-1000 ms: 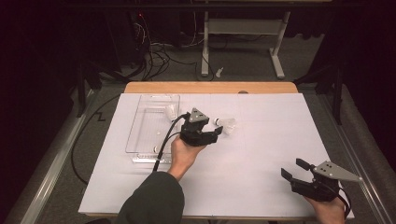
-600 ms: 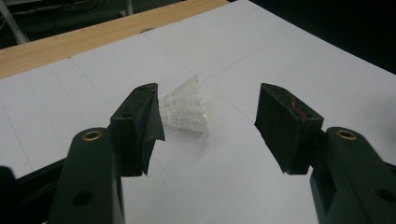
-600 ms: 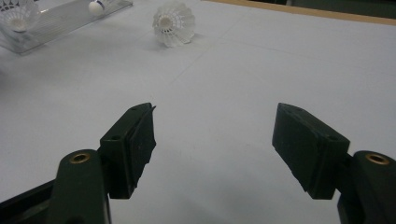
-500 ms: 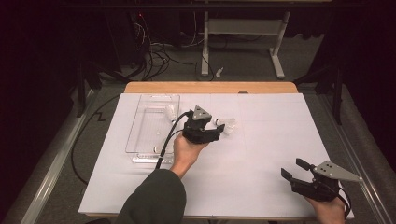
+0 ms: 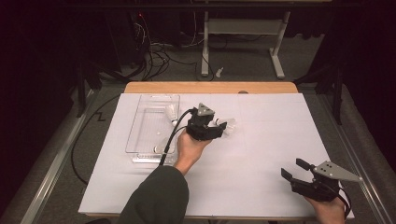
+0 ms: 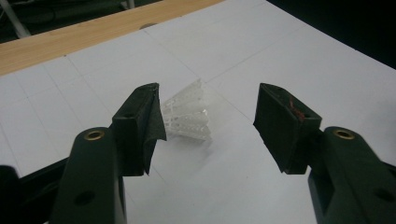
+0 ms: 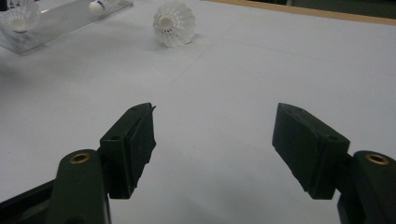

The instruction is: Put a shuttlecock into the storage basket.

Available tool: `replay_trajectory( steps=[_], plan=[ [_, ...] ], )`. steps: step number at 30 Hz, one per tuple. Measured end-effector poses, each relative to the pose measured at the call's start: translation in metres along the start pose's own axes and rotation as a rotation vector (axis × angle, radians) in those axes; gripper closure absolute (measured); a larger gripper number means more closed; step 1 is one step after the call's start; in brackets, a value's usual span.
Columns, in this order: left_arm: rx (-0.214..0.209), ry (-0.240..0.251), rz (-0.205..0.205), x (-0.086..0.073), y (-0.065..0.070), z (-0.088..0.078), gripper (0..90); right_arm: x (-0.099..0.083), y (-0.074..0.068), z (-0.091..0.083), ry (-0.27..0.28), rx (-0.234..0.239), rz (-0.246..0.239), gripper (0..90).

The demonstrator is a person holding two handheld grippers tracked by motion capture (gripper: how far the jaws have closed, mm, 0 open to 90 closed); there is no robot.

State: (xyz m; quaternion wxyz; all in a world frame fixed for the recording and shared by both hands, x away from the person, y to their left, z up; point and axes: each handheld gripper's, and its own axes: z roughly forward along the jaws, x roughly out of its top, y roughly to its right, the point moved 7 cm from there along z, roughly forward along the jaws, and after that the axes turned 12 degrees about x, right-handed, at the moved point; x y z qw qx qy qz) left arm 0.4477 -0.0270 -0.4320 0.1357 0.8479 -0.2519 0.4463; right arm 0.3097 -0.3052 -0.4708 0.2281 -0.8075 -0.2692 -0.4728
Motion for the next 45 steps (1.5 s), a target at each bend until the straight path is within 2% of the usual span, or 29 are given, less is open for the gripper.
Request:
replay_trajectory(
  steps=[14,24,37,45],
  plan=[
    [0.021,-0.049,-0.005,0.003,0.001,0.019,41.4,0.0,0.0,0.0,0.0,0.003,-0.001,30.2],
    [0.032,-0.045,-0.009,0.009,0.004,0.031,41.7,0.0,-0.001,0.001,-0.002,0.004,-0.001,30.2],
    [0.055,-0.078,0.015,0.011,0.013,0.049,43.4,0.0,0.0,0.001,0.0,0.008,-0.001,30.3],
    [0.072,-0.112,0.011,0.006,0.011,0.062,43.8,0.0,-0.001,0.002,-0.002,0.011,0.001,30.3]
  ],
)
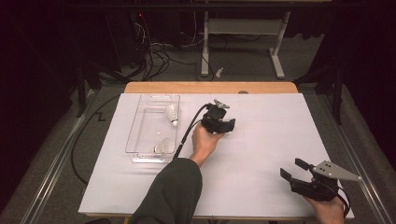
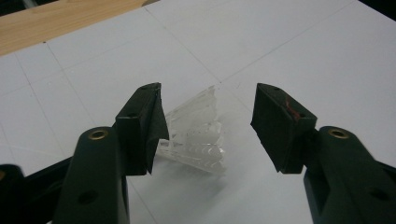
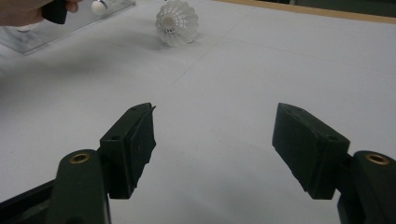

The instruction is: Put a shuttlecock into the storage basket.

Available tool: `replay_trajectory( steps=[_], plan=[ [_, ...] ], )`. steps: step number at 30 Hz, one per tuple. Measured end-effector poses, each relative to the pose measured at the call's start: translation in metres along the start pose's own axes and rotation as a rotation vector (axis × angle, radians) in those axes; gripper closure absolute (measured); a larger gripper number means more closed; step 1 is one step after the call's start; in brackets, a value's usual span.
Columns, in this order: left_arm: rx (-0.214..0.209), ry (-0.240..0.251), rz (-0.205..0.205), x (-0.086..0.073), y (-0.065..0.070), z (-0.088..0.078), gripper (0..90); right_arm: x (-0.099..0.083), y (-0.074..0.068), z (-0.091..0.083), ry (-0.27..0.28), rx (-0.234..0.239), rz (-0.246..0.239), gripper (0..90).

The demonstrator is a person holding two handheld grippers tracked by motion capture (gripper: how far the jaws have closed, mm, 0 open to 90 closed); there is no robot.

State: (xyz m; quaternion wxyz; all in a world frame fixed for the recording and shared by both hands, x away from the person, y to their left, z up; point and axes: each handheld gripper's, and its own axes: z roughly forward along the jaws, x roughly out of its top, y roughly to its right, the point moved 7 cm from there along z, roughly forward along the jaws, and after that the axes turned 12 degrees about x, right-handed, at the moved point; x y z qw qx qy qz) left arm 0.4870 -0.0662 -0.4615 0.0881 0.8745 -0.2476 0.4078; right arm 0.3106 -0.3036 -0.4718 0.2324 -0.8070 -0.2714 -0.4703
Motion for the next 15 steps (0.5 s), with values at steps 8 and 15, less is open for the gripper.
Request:
replay_trajectory(
  steps=[8,15],
  plan=[
    [0.017,-0.018,0.011,-0.005,-0.002,0.01,47.6,0.0,0.001,0.0,0.0,0.002,0.002,30.3],
    [0.026,-0.042,0.018,-0.011,-0.002,0.017,52.4,-0.001,0.0,0.0,-0.002,0.005,0.001,30.3]
  ],
)
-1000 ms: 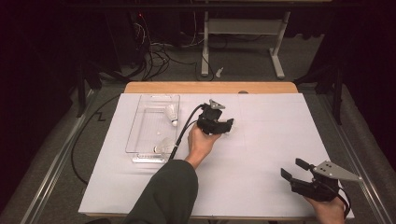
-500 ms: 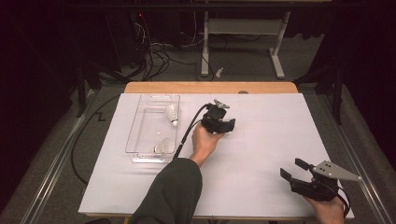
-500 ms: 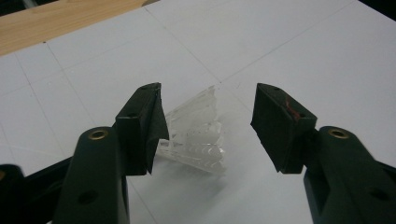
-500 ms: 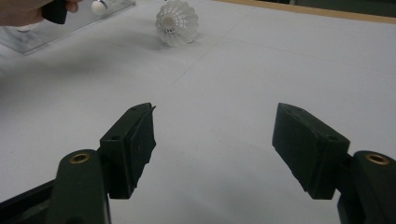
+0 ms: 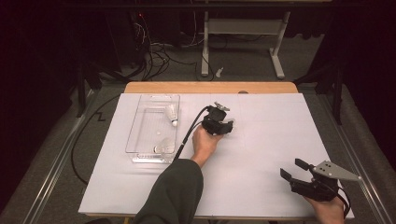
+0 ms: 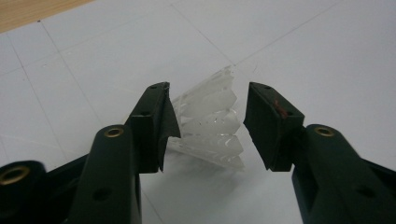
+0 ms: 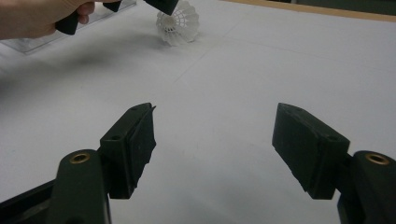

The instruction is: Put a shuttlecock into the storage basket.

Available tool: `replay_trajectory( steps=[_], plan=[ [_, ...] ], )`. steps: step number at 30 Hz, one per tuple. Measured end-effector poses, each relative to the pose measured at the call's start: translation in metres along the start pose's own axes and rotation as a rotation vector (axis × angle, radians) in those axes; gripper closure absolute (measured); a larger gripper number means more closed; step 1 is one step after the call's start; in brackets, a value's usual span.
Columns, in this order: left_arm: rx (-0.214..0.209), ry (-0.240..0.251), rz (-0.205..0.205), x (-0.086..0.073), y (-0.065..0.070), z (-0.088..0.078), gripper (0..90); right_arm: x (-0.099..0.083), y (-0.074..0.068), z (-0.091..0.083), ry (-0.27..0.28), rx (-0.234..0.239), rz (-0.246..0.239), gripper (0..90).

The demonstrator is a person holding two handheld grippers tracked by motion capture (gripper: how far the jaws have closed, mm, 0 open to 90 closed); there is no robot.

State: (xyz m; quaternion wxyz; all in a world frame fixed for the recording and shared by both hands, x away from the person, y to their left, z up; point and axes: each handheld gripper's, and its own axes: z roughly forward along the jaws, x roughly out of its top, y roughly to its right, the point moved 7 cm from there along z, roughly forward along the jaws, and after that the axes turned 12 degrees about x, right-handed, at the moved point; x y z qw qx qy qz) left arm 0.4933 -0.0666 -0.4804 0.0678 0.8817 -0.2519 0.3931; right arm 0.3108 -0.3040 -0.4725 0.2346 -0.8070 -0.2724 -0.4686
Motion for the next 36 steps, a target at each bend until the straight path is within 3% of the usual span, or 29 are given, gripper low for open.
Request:
replay_trajectory(
  steps=[13,26,27,36],
  plan=[
    [-0.004,-0.014,0.0,-0.0033,-0.0021,0.0022,62.8,0.0,0.0,-0.0001,0.003,0.005,0.001,30.3],
    [-0.007,-0.028,0.03,-0.0065,-0.0029,0.001,73.0,0.0,-0.0003,0.0,0.003,0.006,0.001,30.3],
    [-0.009,-0.021,0.033,-0.0055,-0.0023,-0.0005,78.4,0.0,-0.0003,0.0,0.003,0.006,0.001,30.3],
    [-0.011,-0.018,0.048,-0.0046,-0.0026,-0.0043,87.0,0.0,-0.0002,0.0002,0.003,0.006,0.003,30.3]
  ],
)
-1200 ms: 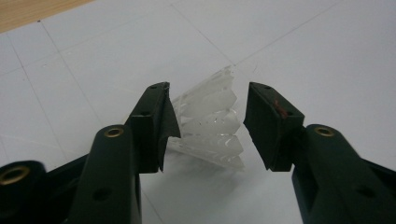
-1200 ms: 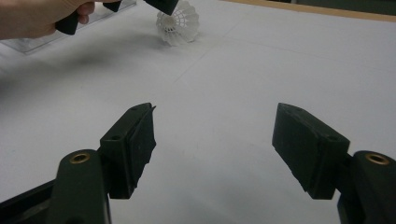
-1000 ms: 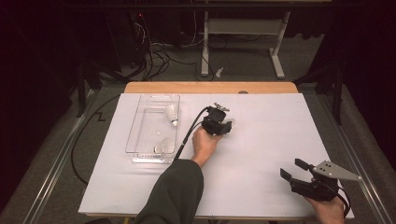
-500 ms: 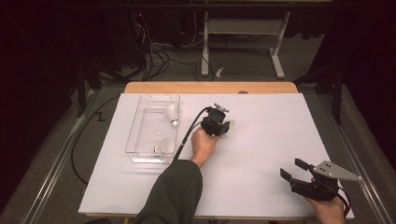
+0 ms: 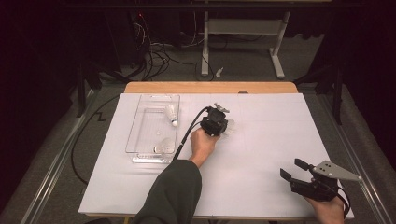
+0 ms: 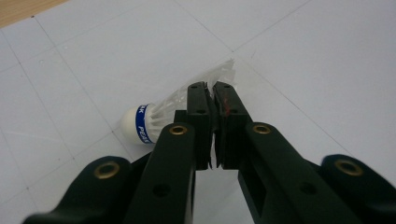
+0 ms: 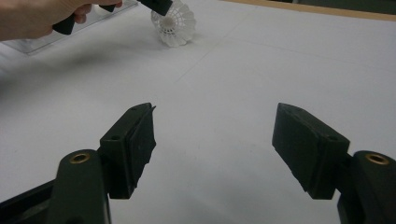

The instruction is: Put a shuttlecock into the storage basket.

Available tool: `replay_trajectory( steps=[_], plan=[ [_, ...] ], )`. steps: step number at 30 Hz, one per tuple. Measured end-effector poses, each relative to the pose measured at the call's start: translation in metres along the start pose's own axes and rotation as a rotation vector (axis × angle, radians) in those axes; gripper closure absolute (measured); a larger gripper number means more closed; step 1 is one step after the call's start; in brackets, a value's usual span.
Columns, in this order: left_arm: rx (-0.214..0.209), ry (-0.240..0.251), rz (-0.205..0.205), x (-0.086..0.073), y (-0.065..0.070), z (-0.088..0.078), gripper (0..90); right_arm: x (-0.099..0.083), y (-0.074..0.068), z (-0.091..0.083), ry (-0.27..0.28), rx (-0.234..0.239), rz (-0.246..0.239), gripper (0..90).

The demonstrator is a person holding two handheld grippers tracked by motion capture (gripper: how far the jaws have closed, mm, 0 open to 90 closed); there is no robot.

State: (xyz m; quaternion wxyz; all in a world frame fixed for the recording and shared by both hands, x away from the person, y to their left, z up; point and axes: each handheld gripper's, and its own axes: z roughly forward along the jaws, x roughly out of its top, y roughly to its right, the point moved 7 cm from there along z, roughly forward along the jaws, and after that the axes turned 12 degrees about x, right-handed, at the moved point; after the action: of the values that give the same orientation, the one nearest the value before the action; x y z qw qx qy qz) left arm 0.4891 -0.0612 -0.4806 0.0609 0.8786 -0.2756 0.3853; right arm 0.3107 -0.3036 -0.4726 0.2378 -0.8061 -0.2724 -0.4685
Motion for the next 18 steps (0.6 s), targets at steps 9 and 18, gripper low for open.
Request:
replay_trajectory(
  steps=[9,18],
  plan=[
    [0.009,0.006,0.006,0.001,-0.005,-0.005,89.6,0.0,0.0,0.0,-0.002,0.0,-0.001,30.3],
    [0.012,0.027,-0.01,0.004,-0.012,-0.013,89.8,0.0,0.0,0.0,0.0,-0.002,0.0,30.2]
  ],
)
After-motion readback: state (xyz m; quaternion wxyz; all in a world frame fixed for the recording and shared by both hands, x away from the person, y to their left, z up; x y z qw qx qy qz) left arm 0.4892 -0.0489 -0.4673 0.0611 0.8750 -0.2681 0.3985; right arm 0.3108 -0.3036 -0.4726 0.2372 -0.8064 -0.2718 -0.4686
